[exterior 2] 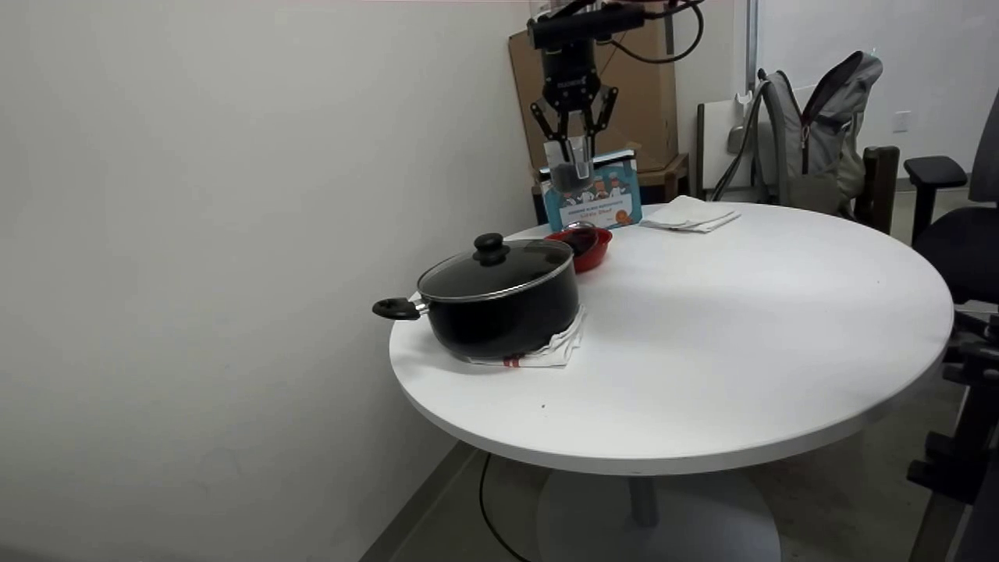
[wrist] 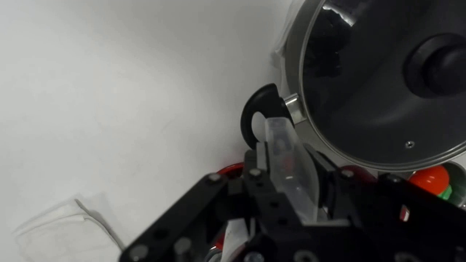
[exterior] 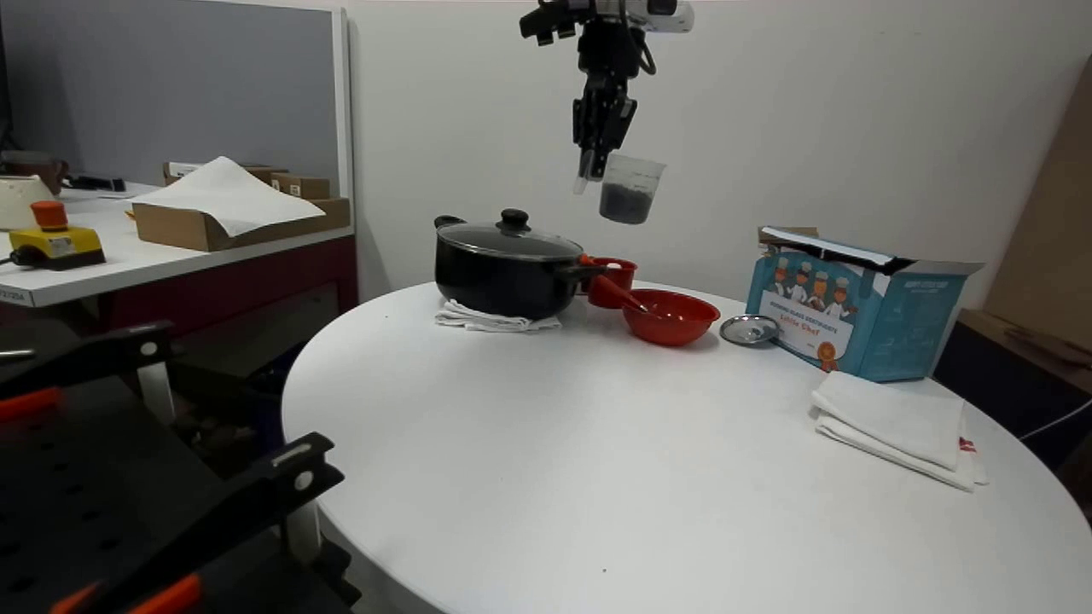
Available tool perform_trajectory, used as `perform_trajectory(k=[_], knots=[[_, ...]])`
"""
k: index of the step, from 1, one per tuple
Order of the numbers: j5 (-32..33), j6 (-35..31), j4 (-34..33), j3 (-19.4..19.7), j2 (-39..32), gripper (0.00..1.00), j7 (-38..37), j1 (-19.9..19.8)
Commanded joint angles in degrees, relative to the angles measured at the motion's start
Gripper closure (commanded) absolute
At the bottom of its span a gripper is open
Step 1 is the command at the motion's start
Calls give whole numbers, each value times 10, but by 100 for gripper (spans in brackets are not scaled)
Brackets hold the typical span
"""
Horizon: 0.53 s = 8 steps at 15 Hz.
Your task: Pick up the jar and pour some of its contents in the bowl
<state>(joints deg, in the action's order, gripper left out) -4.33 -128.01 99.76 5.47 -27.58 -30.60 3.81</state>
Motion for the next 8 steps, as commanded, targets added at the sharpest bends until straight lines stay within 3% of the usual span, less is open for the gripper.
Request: perform_trajectory(k=[1, 8], knots=[[-36, 85, -143, -6, -86, 85, -5, -23], [-109, 217, -342, -36, -206, 85, 43, -79]])
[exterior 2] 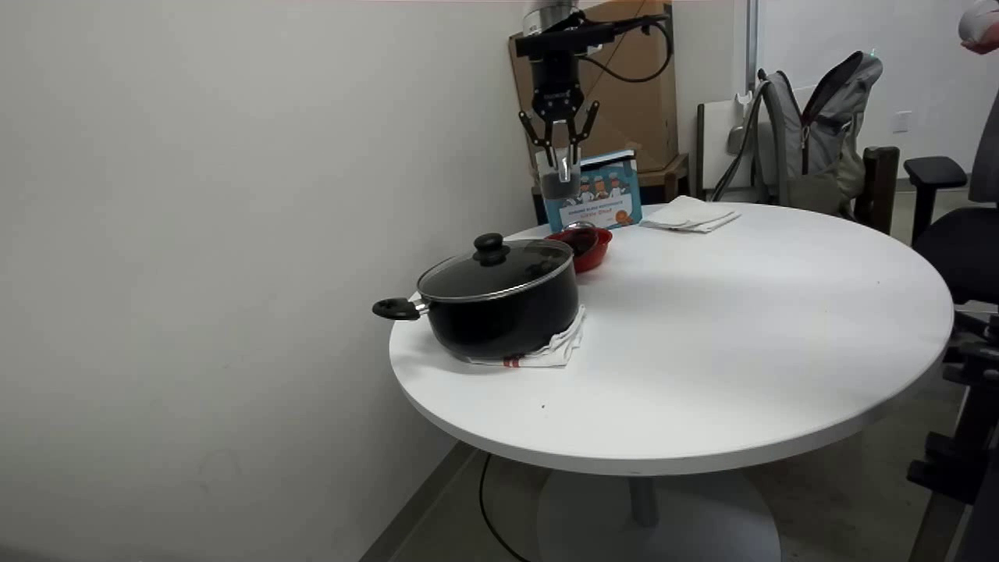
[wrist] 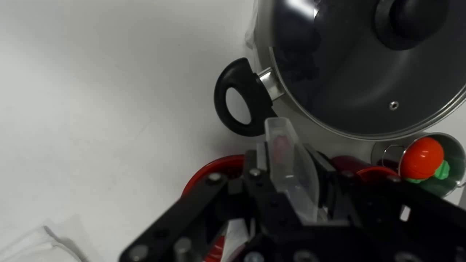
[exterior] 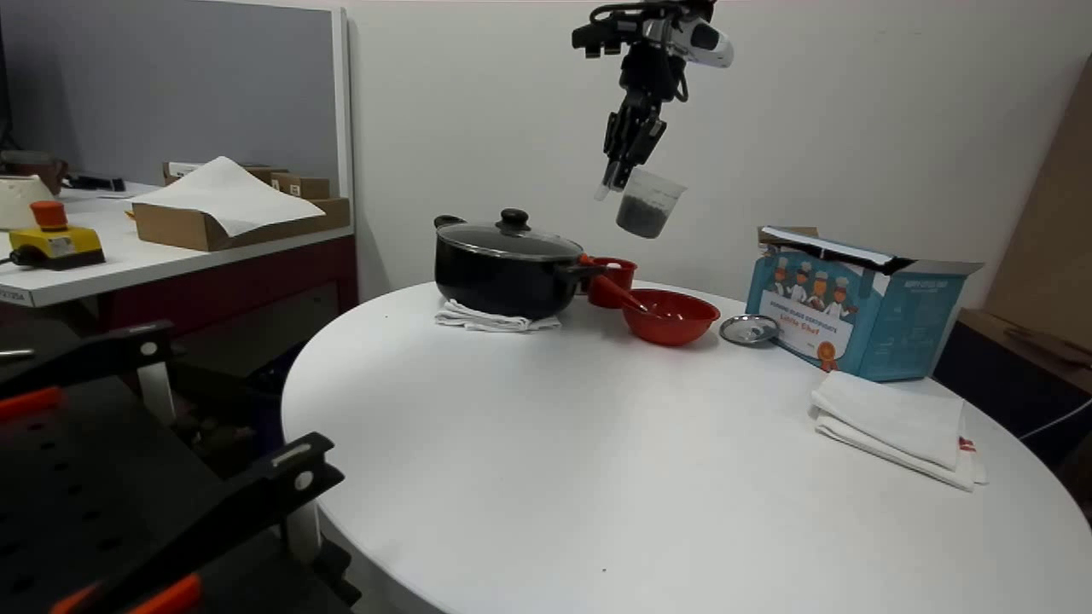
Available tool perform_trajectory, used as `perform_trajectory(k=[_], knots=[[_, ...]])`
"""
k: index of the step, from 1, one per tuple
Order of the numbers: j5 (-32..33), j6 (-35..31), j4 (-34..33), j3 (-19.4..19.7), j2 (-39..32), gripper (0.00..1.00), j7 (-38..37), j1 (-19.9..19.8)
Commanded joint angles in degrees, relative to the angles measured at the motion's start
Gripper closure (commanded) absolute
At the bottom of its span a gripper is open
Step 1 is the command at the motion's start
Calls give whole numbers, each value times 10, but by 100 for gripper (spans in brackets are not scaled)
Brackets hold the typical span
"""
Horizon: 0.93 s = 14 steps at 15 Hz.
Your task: Pick up the jar and pour some of its contents in the bowl
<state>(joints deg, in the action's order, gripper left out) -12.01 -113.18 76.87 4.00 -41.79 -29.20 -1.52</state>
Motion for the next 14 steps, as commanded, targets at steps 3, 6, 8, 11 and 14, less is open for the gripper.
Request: perform_trajectory(k=[3, 6, 8, 11, 14], knots=[[-76, 103, -193, -51, -113, 85, 56, -51], [-130, 134, -269, -76, -159, 85, 49, -78], [-162, 147, -316, -89, -189, 85, 30, -94], [-194, 160, -383, -105, -235, 85, 1, -113], [-217, 175, -450, -123, -287, 85, -30, -130]])
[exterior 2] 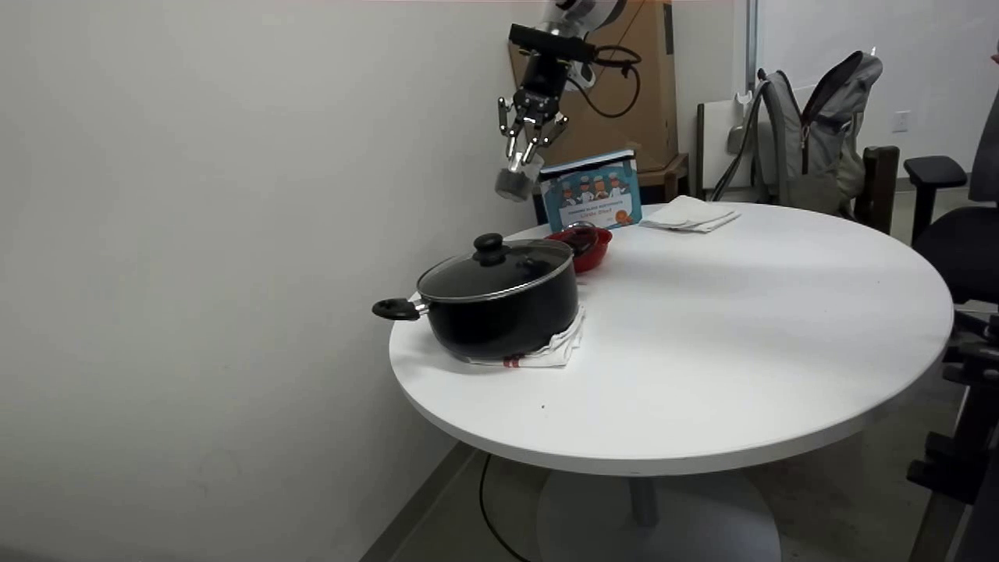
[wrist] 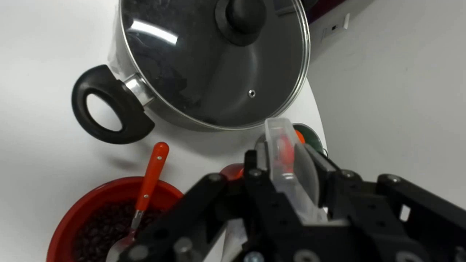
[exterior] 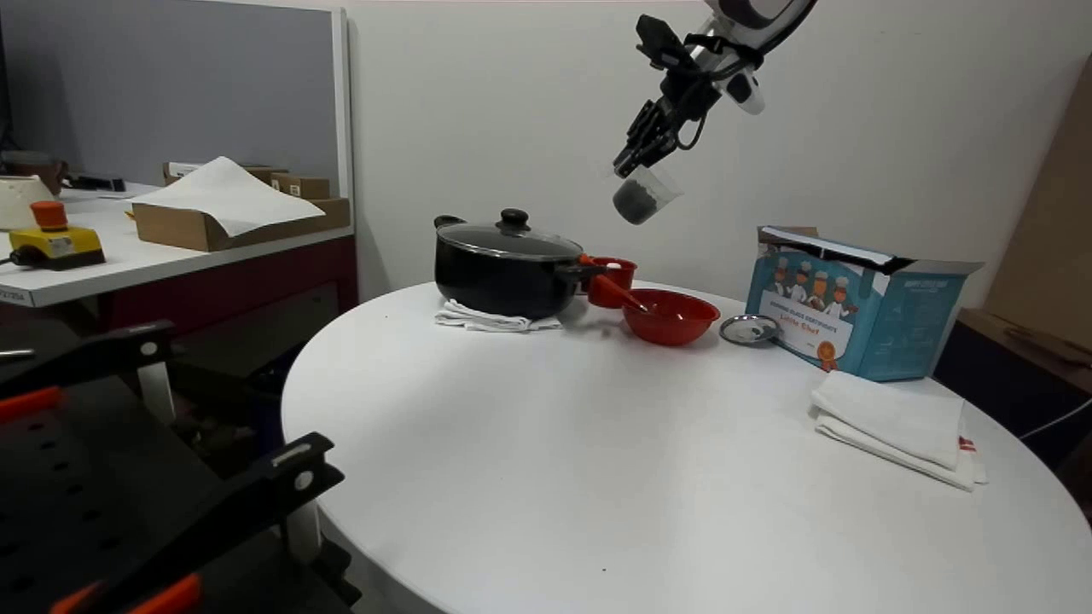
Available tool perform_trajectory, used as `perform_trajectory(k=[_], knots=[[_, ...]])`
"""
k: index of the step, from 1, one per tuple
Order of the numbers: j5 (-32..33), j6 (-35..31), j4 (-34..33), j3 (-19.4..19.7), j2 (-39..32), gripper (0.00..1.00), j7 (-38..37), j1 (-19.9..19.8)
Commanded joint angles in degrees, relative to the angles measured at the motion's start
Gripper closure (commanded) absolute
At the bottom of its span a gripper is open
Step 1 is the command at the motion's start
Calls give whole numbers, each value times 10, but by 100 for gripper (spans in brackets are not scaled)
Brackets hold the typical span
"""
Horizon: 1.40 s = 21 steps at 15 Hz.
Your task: Pick up the jar and pour some of its contents in the bowl
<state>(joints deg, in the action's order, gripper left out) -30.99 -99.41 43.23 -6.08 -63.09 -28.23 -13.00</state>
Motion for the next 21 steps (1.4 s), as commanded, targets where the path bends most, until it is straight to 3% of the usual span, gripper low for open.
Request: perform_trajectory(k=[1, 15, 21], knots=[[-34, 39, -124, -27, -85, 85, -49, -19], [-98, 20, -110, -79, -133, 86, -205, -48], [-155, 9, -107, -110, -153, 87, -220, -81]])
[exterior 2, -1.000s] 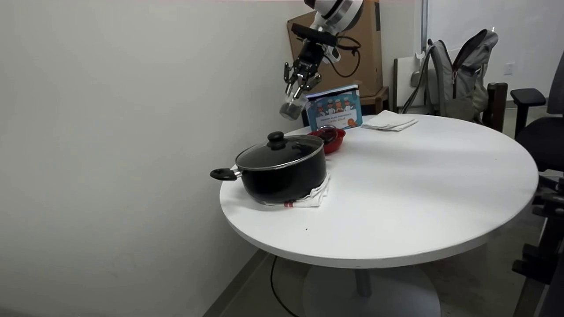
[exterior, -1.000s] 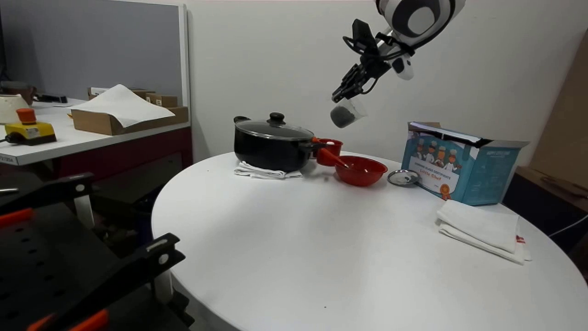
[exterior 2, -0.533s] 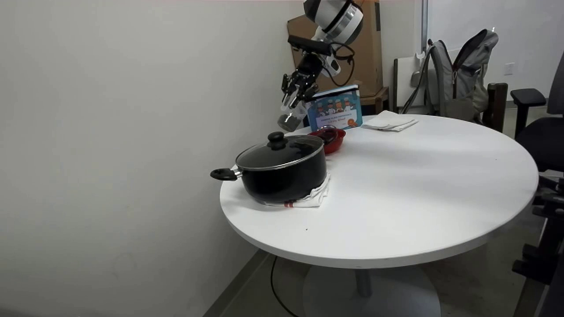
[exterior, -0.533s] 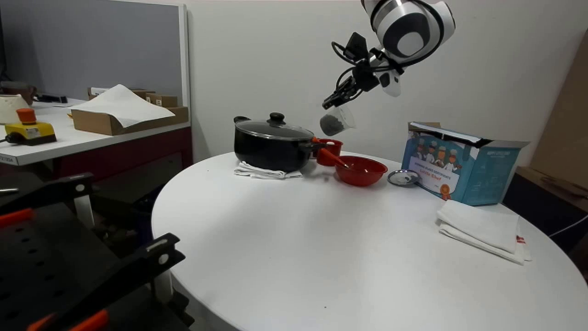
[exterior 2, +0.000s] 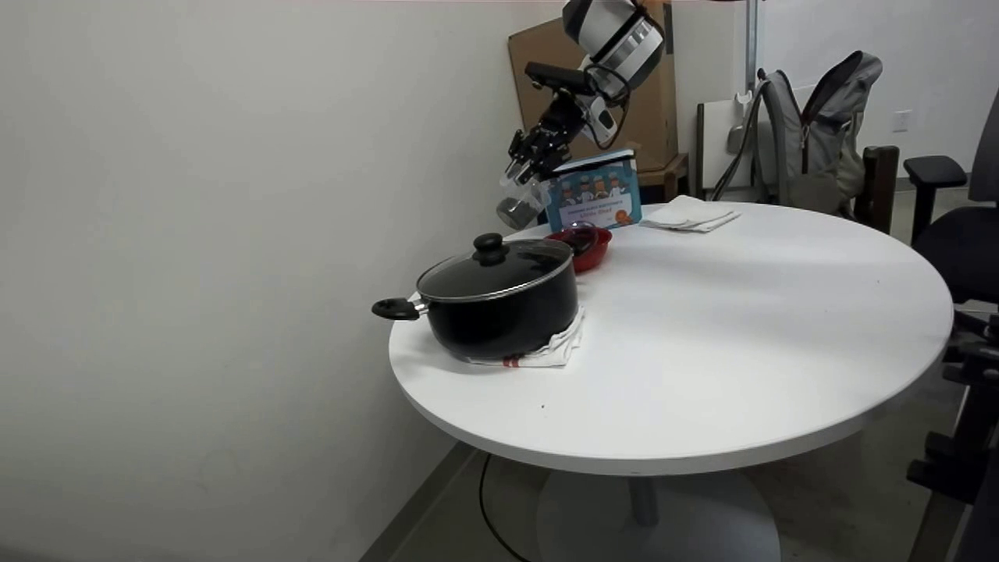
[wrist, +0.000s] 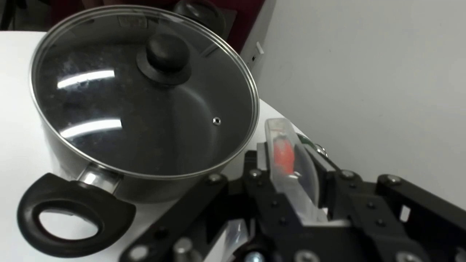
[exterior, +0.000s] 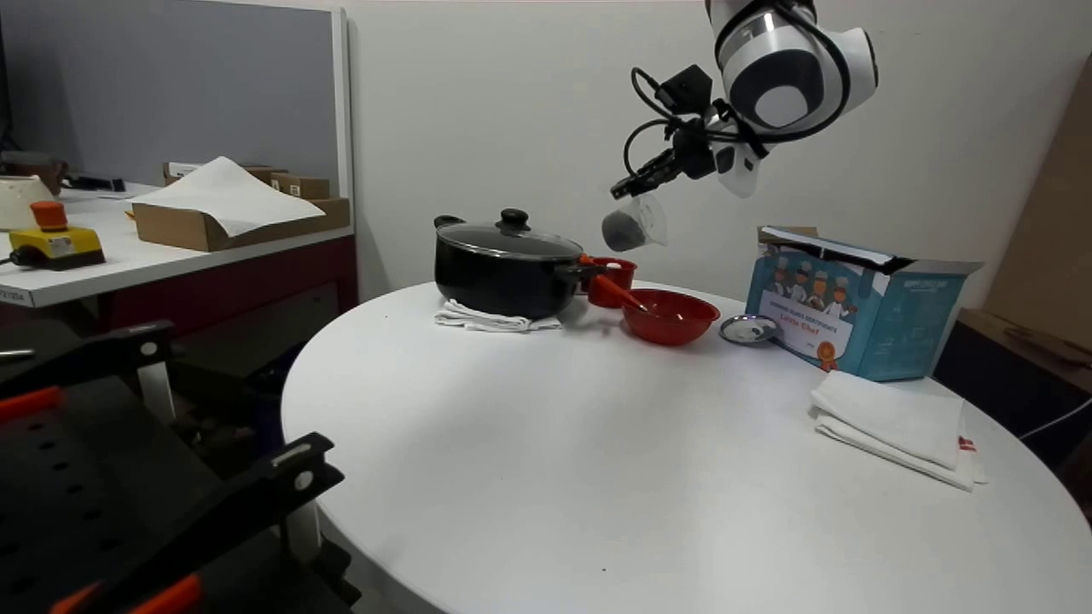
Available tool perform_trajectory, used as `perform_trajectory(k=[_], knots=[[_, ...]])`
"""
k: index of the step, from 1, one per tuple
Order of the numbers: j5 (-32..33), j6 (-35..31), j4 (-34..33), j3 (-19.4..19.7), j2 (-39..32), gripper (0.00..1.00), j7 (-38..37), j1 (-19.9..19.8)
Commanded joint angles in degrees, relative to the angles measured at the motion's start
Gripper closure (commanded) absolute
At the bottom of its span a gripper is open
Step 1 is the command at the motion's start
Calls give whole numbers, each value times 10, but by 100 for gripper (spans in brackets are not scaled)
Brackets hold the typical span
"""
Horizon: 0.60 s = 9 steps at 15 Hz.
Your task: Pick up the jar and pour some of its contents in the bowl
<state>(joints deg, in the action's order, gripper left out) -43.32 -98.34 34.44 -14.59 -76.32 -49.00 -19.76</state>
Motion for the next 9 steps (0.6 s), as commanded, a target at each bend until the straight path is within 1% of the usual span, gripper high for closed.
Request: perform_trajectory(k=[1, 9], knots=[[-41, -2, -19, -30, -25, 87, -12, -18], [-104, -11, -17, -66, -52, 87, -16, -41]])
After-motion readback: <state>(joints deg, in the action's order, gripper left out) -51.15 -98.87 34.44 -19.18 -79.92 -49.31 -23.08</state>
